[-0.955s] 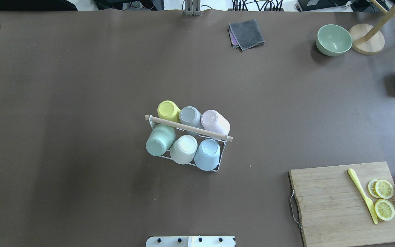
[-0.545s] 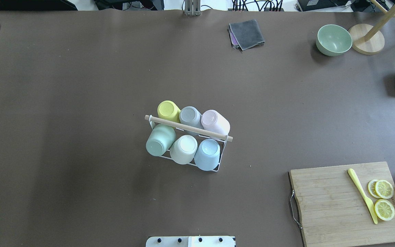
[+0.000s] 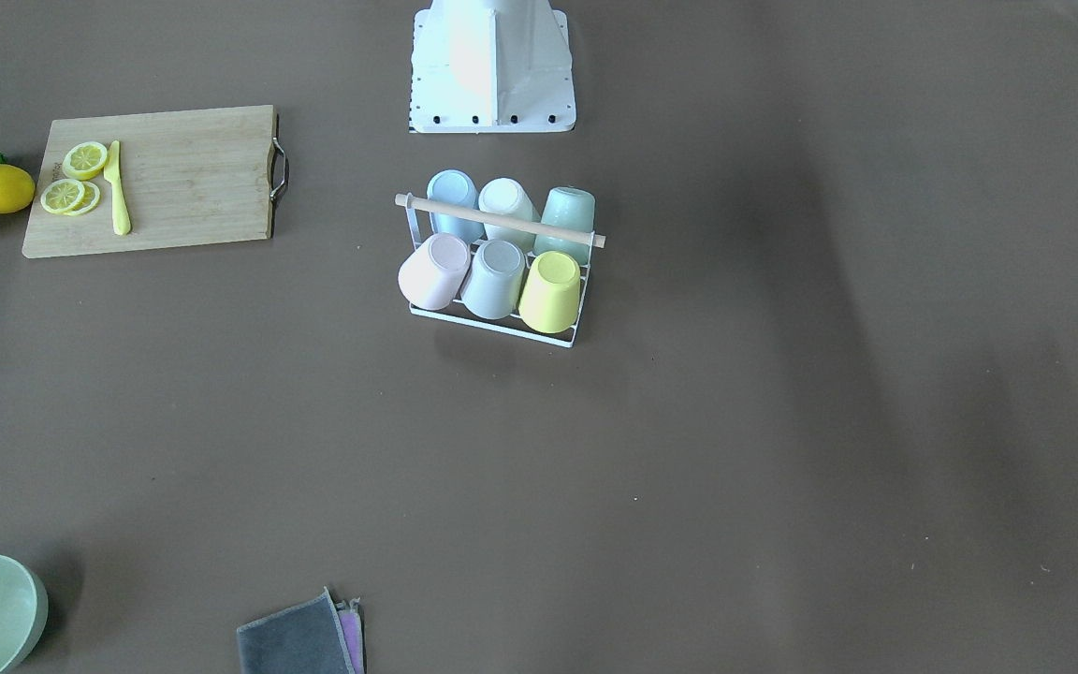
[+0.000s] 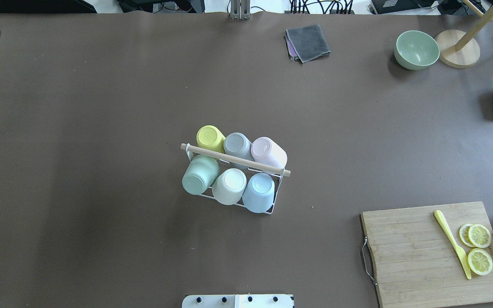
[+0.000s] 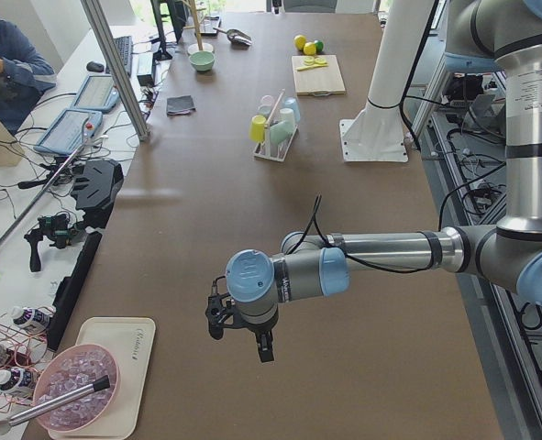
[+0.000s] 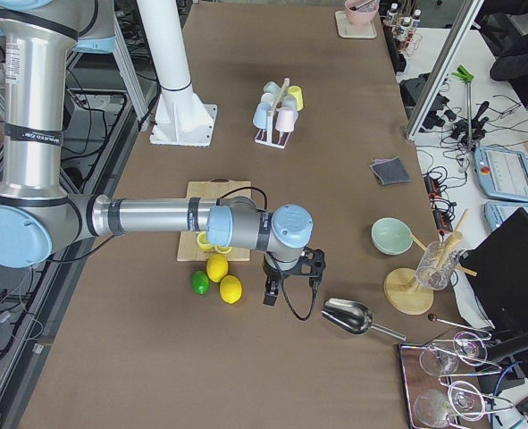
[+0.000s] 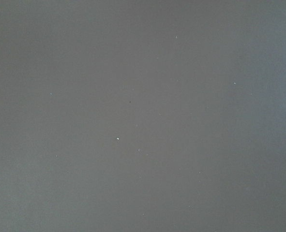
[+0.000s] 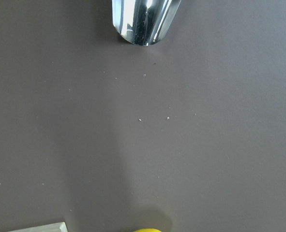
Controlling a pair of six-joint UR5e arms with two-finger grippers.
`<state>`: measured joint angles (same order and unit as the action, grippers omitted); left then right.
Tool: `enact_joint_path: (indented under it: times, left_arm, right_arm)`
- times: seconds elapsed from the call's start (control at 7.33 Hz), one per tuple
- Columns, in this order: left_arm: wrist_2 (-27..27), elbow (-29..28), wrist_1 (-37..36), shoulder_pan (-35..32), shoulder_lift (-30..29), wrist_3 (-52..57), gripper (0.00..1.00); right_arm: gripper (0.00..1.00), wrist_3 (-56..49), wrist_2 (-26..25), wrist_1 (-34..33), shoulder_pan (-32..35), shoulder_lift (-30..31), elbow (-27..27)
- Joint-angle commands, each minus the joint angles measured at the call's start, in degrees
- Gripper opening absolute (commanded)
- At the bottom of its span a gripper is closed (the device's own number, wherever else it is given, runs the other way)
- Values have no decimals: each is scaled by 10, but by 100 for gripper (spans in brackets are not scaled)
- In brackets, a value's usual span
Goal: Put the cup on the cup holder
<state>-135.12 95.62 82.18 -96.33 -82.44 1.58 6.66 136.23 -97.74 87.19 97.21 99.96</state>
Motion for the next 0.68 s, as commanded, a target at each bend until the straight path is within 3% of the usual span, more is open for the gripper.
enact_joint_path:
  times: [0.0,0.55]
  left_arm:
    - [0,-1,0,0,0,0,98]
    - [-1,-1,2,2,0,-4,98]
  right_arm:
    - [100,-1,0,0,0,0,0]
    - [100,0,0,0,0,-1,0]
